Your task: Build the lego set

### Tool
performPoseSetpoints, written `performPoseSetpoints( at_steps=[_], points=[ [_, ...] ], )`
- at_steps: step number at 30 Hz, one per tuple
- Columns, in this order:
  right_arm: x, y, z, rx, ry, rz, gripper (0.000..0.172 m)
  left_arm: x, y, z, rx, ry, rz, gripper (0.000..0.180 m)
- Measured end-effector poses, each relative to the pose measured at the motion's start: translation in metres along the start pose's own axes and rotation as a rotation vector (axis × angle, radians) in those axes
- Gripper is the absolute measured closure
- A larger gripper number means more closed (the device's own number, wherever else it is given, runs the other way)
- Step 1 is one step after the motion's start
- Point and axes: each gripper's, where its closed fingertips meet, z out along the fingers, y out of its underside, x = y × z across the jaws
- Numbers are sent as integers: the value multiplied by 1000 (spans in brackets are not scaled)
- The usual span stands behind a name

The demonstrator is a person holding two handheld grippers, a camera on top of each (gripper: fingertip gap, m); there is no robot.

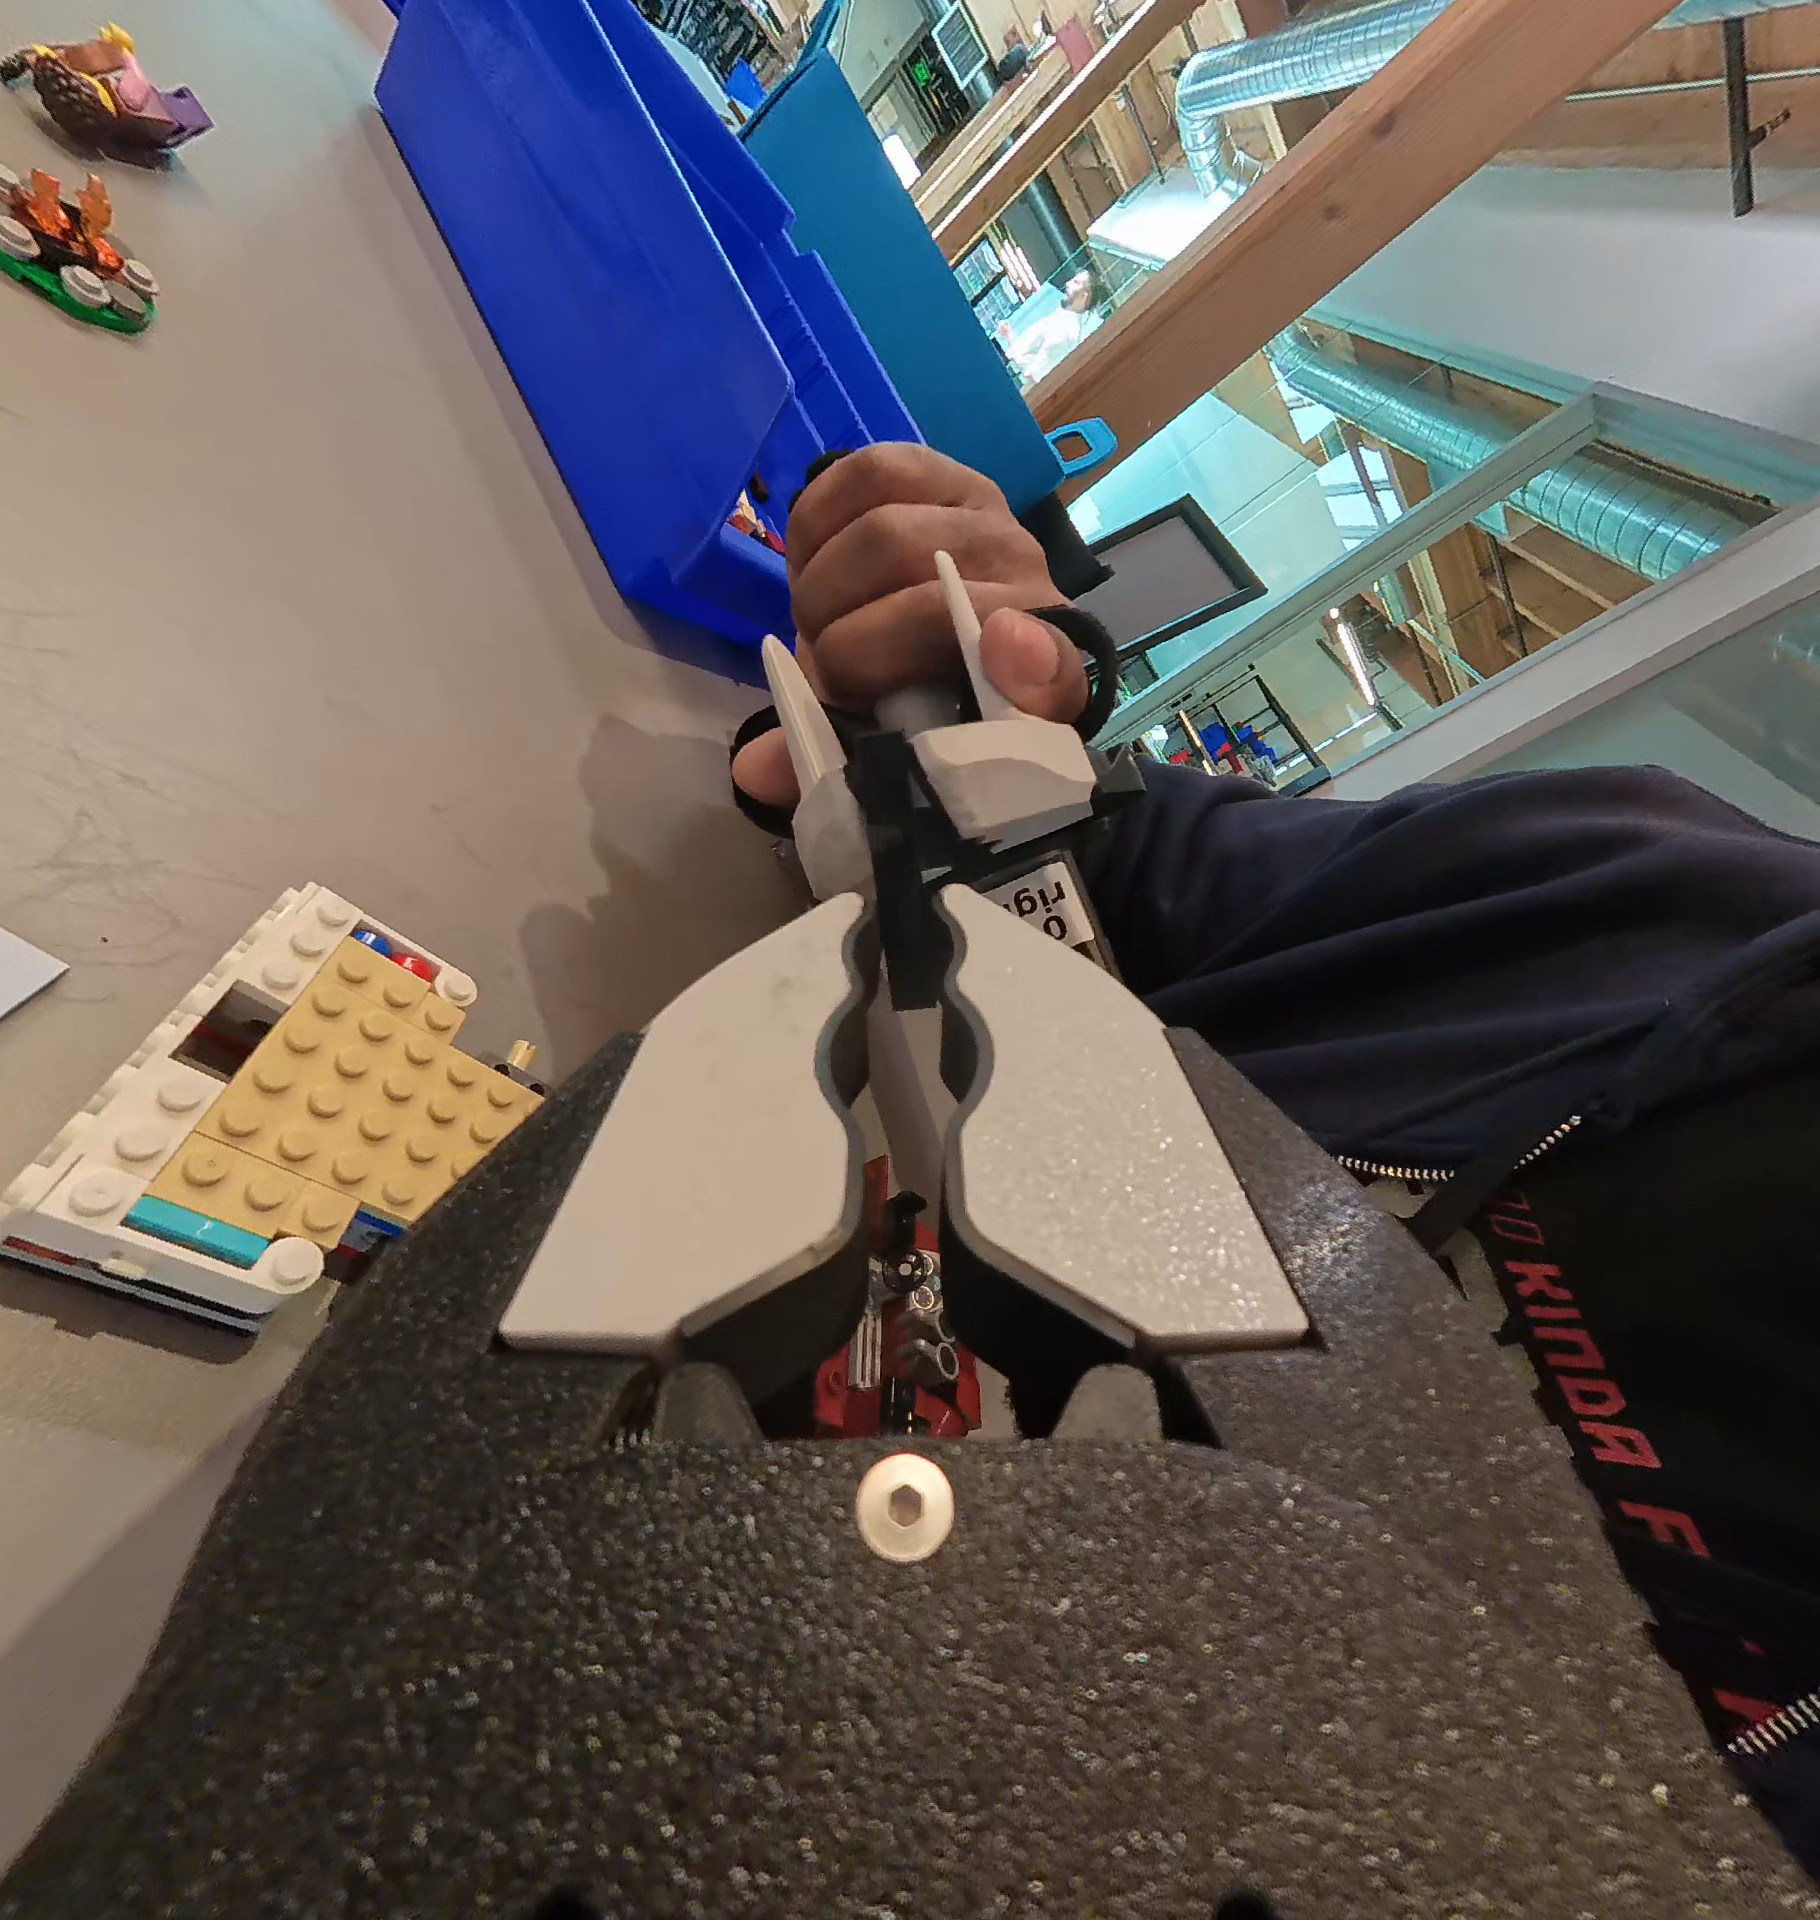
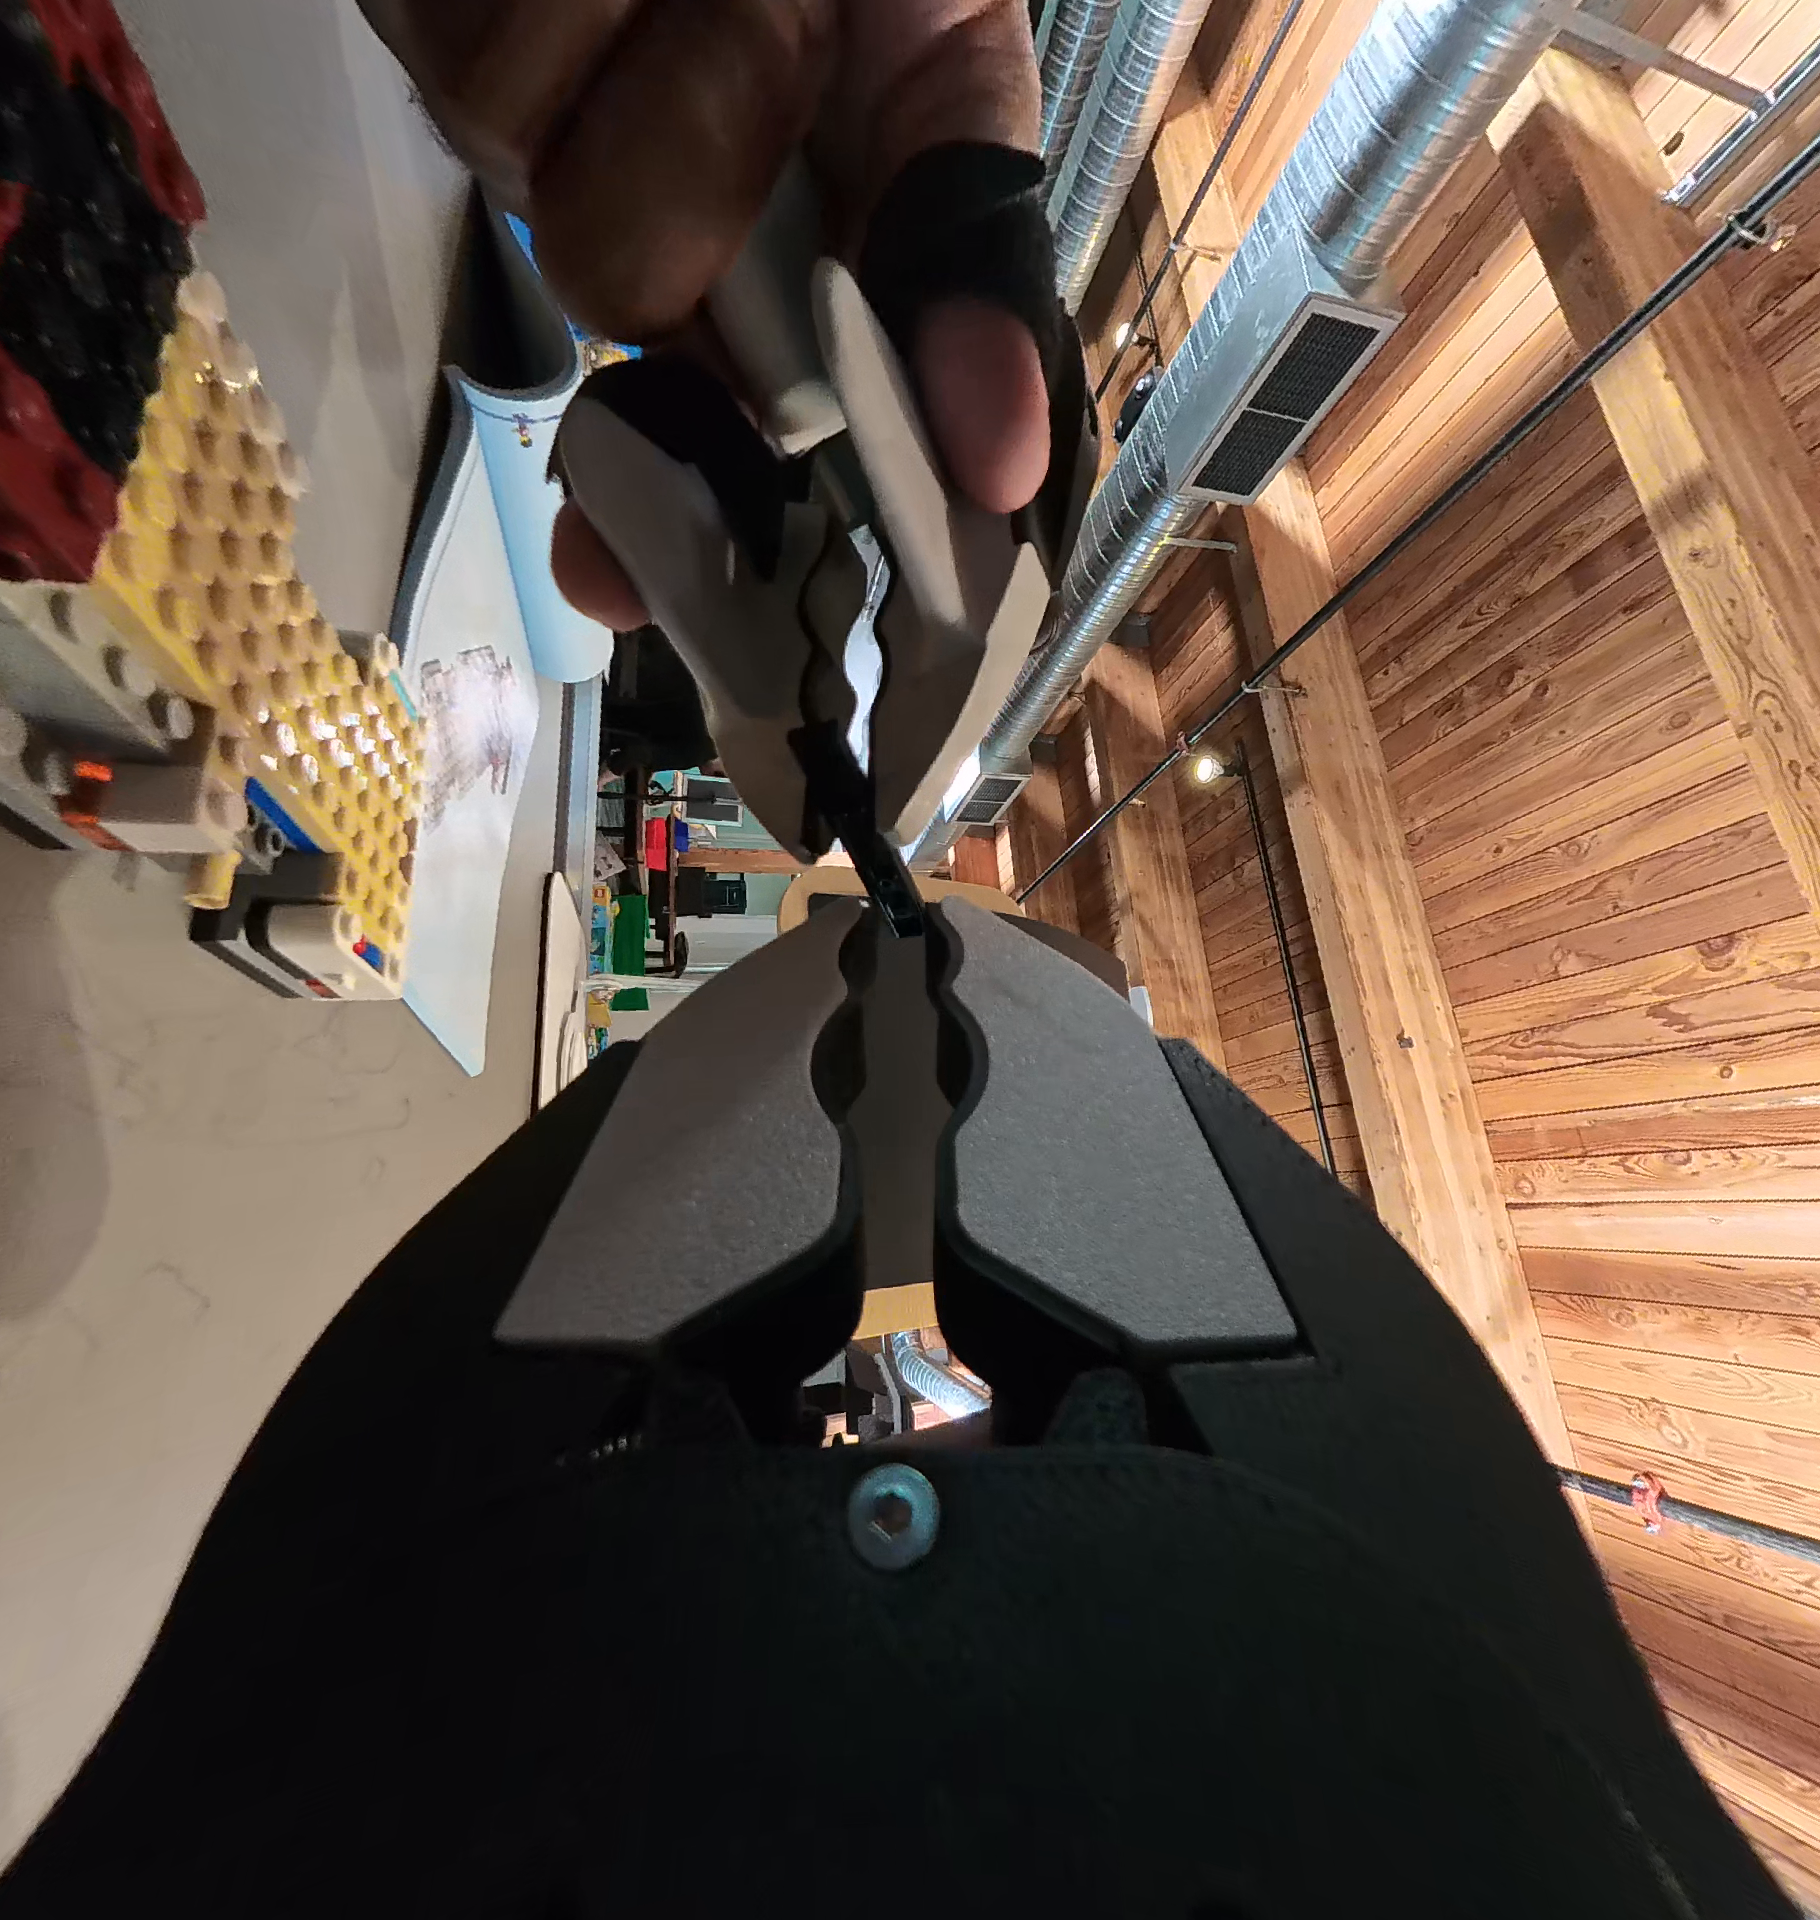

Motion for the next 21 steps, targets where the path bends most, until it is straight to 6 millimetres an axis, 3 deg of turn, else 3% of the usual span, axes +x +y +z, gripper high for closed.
performPoseSetpoints(
  at_steps=[16, 21],
  points=[
    [5, -1, -3, 6, 15, 30, 164, 3, 0, -1, 1, 7, 44, 172],
    [7, 13, -5, -52, -17, 91, 156, -2, -3, -3, 21, -17, 46, 173]
  ],
)
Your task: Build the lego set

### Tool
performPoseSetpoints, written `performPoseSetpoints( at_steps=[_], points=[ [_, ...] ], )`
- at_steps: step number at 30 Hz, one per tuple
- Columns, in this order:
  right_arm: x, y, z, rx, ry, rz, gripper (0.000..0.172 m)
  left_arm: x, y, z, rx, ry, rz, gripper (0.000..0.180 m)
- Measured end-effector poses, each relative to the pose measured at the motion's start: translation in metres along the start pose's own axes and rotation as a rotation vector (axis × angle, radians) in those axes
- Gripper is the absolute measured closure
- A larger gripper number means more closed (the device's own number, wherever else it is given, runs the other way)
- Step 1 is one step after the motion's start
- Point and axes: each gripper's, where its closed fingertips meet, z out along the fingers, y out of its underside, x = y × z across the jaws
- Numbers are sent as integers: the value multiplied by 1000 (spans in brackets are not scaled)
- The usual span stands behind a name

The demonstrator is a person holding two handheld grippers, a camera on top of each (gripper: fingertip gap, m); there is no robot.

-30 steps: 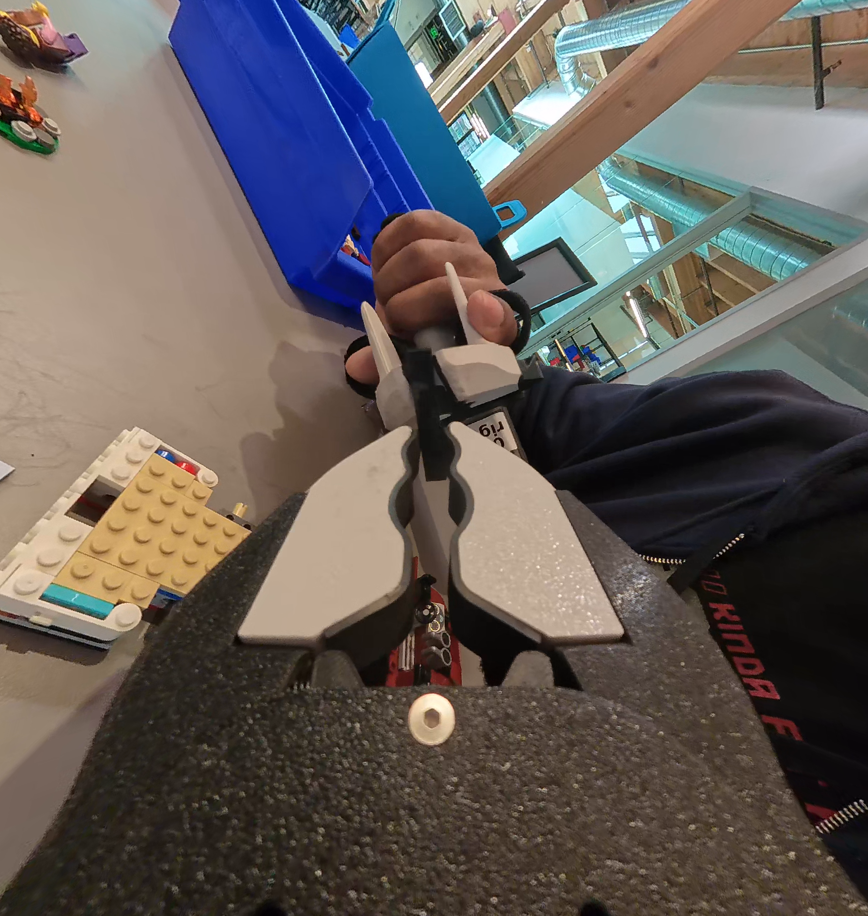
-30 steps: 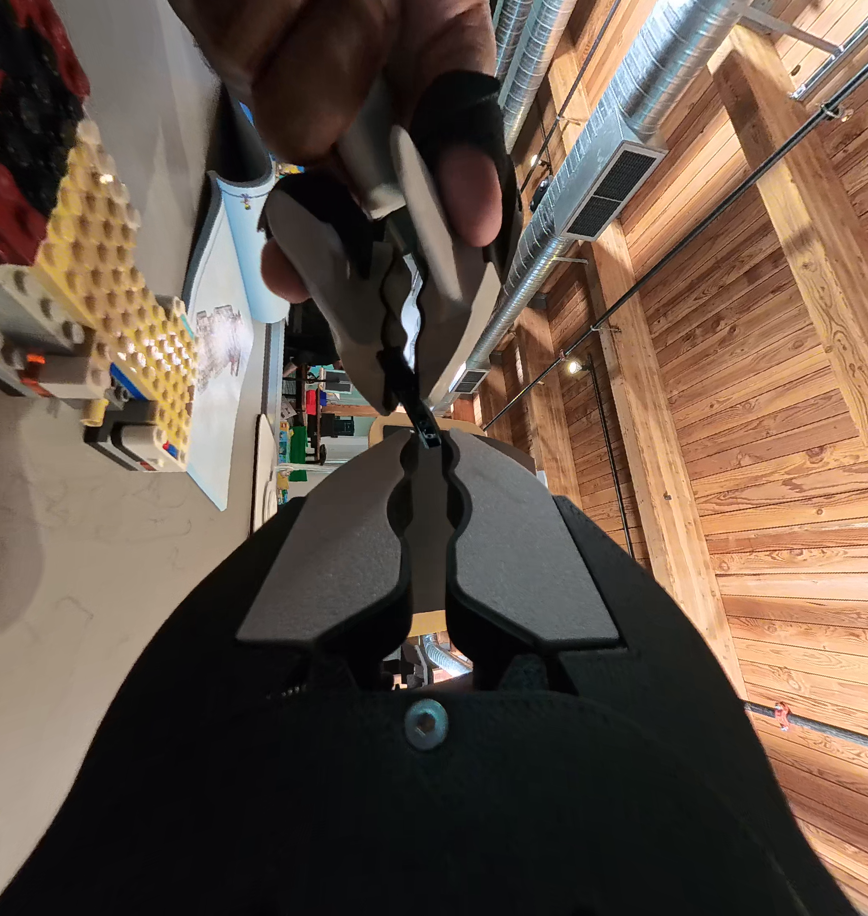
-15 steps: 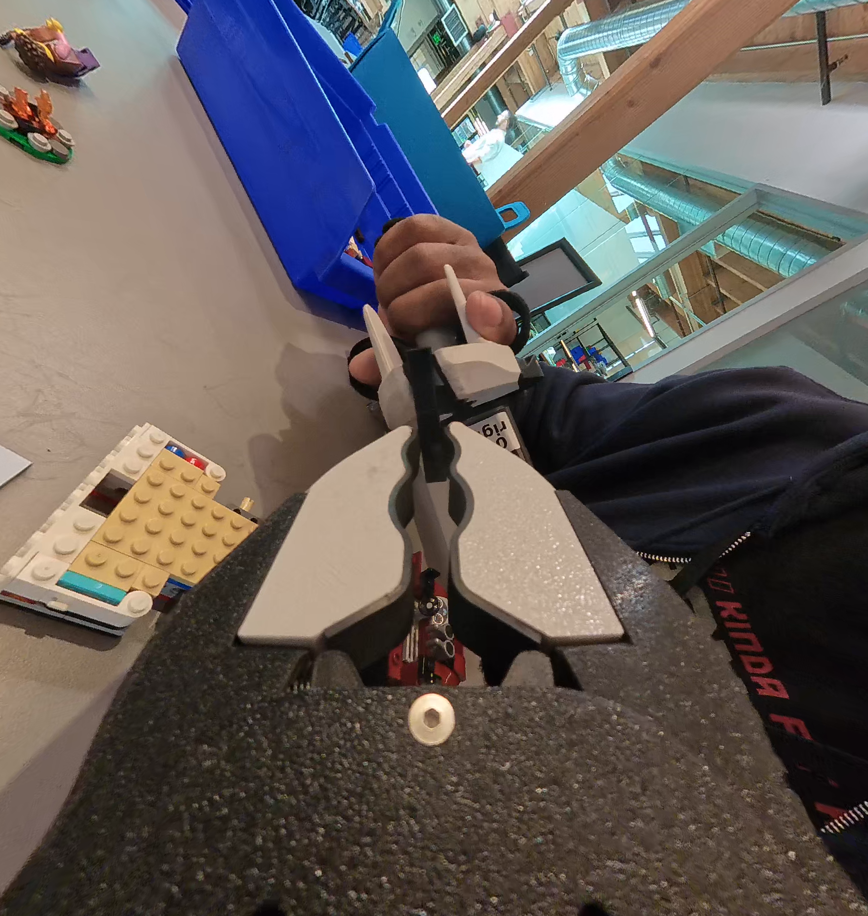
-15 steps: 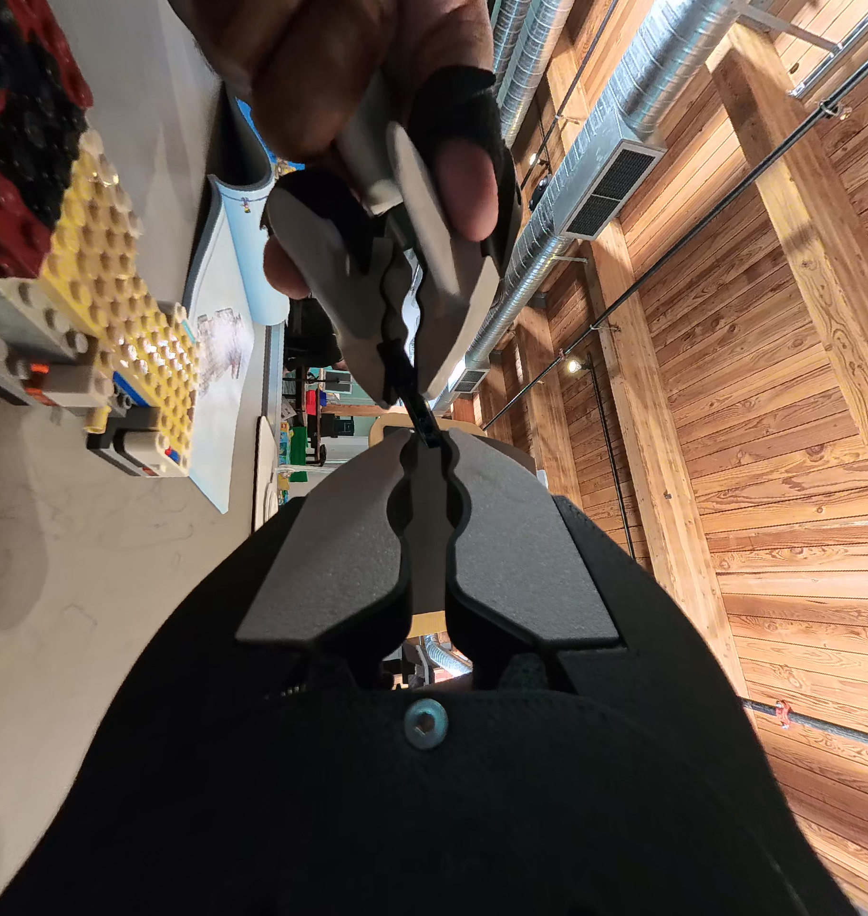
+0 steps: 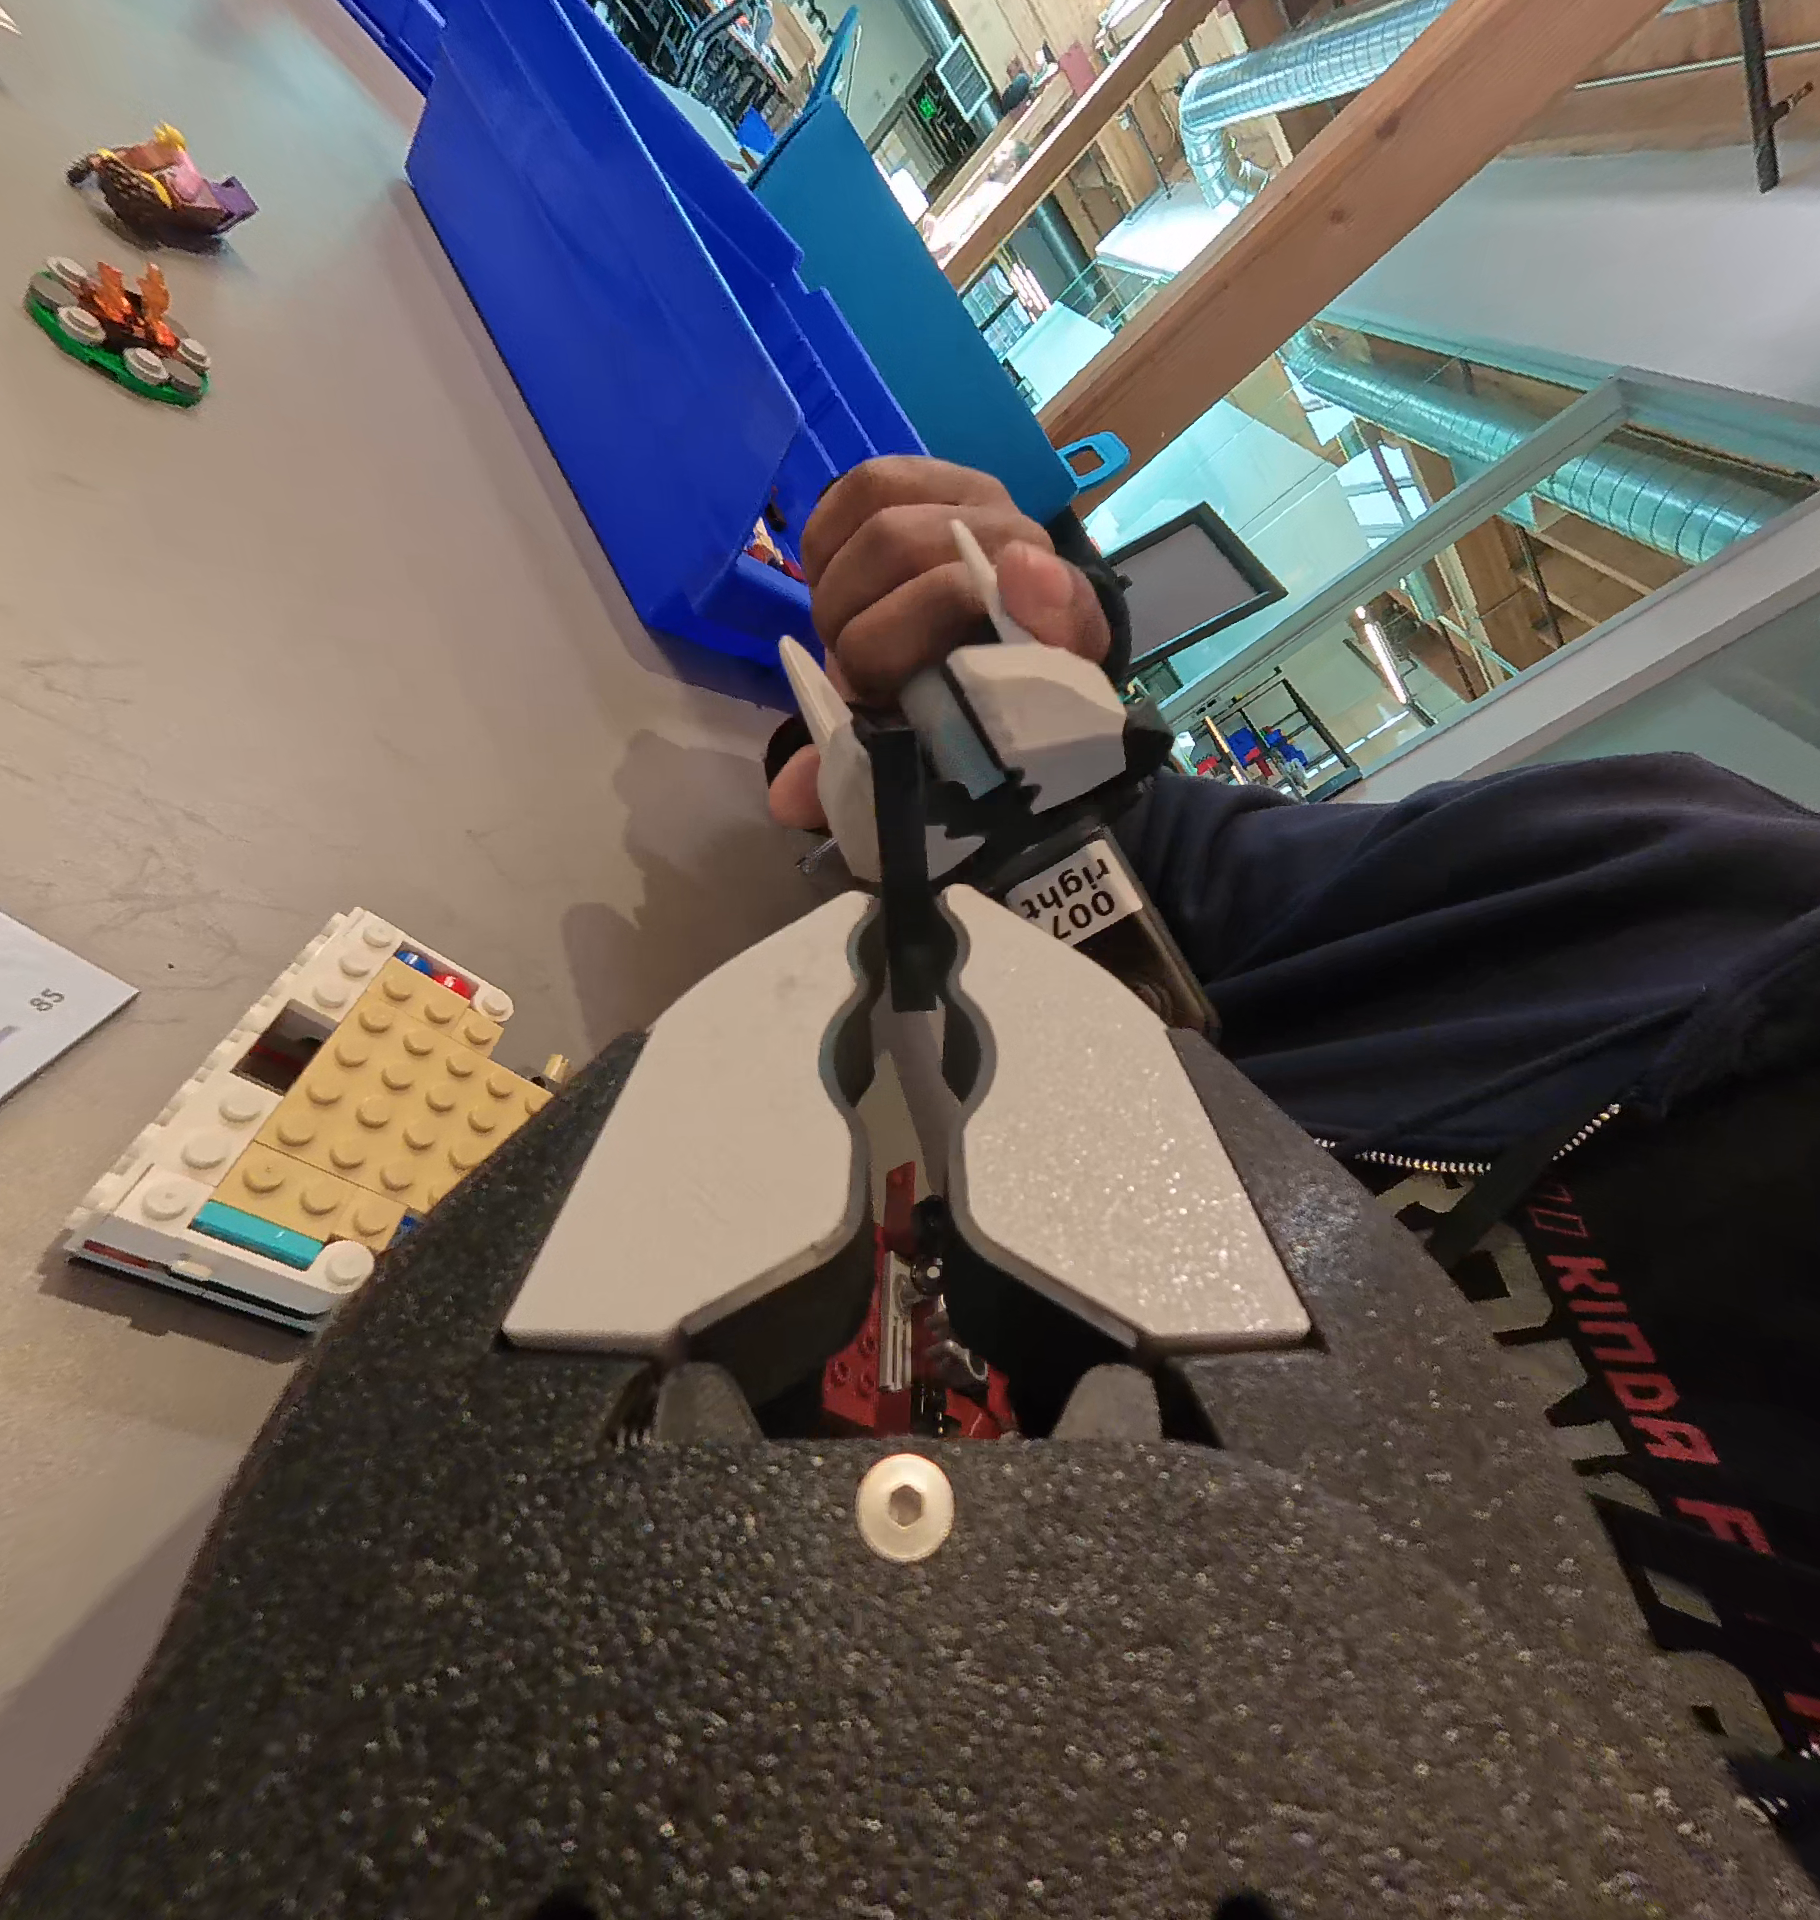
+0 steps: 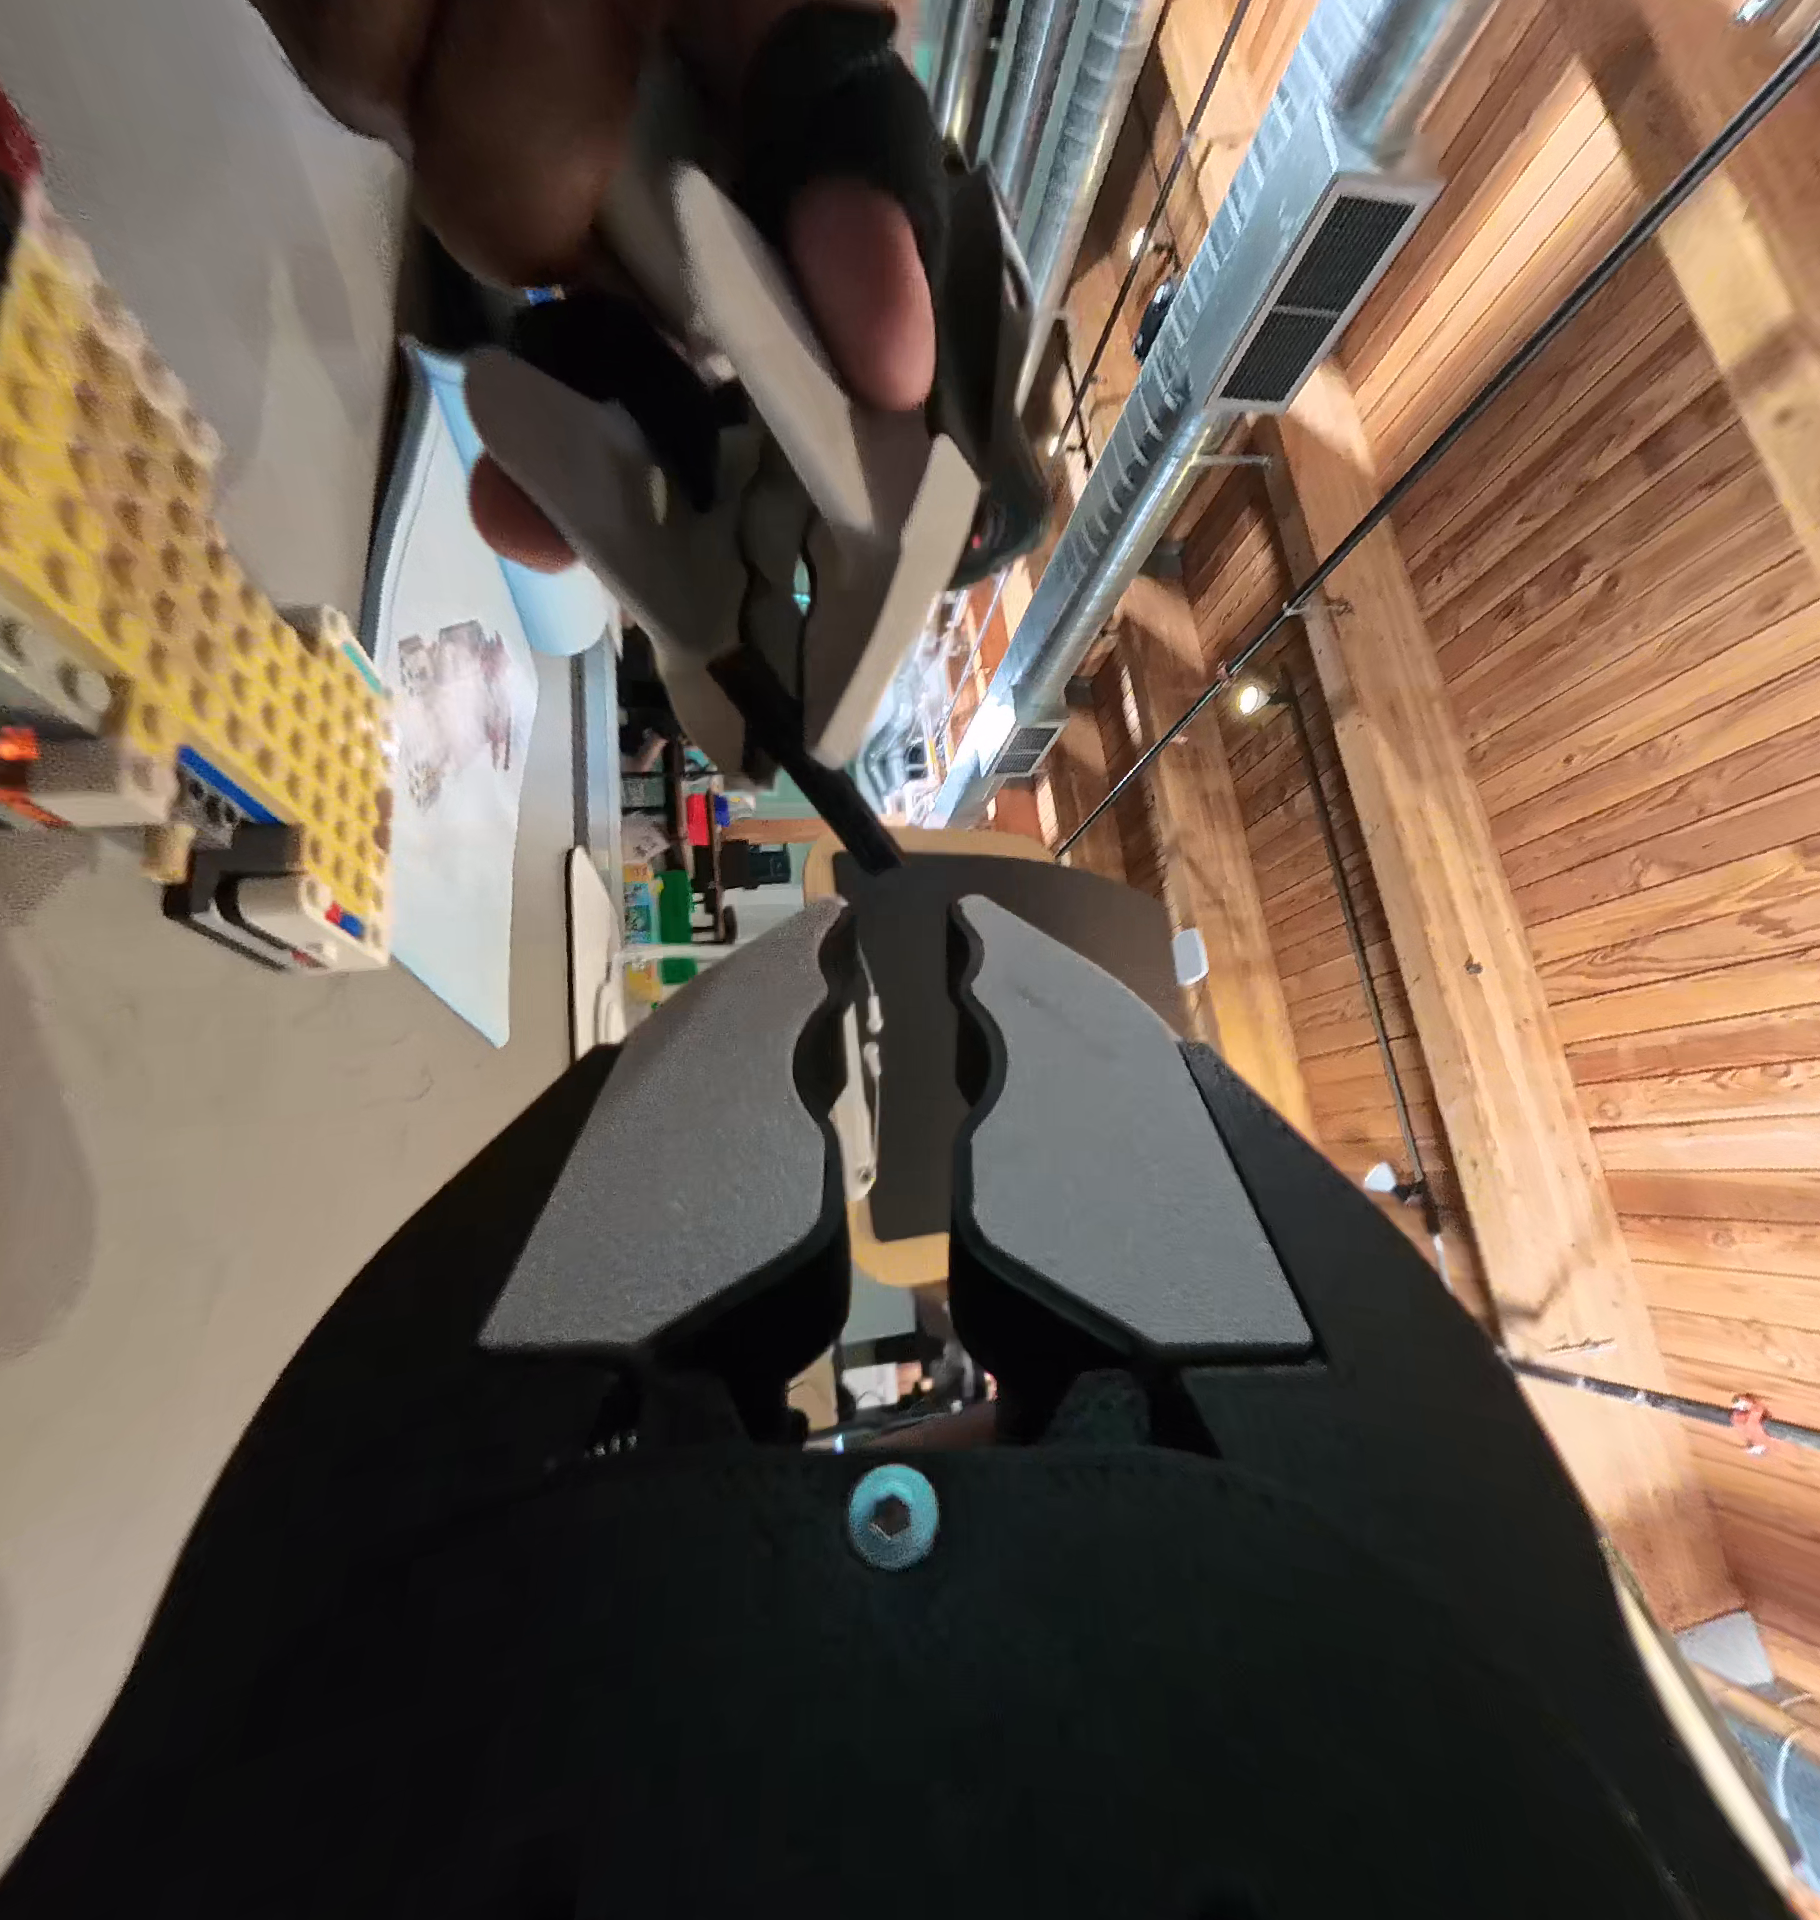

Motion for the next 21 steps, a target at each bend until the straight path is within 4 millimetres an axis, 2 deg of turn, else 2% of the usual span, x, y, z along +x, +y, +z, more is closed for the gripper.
performPoseSetpoints(
  at_steps=[3, 5, 7, 9, 12, 14, 18, 21],
  points=[
    [2, 19, -10, -78, -73, 57, 155, -1, -2, -3, 12, -1, -9, 172],
    [0, 38, -24, -173, -182, 137, 157, -3, -2, -5, 14, -13, -3, 172],
    [0, 57, -47, -283, -266, 277, 155, -4, -2, -7, 19, -28, -4, 172],
    [-6, 68, -76, -377, -384, 486, 152, -4, -2, -10, 24, -33, -2, 172],
    [-26, 58, -118, -438, -624, 877, 144, -4, -3, -11, 27, -37, -2, 172],
    [-40, 43, -138, -443, -784, 1056, 136, -2, -3, -10, 26, -34, -3, 172],
    [-57, 23, -169, -499, -1011, 1180, 115, 0, -1, -8, 15, -46, 16, 172],
    [-66, 24, -181, -580, -1058, 1231, 106, 1, -2, -10, 20, -54, 29, 172]
  ],
)
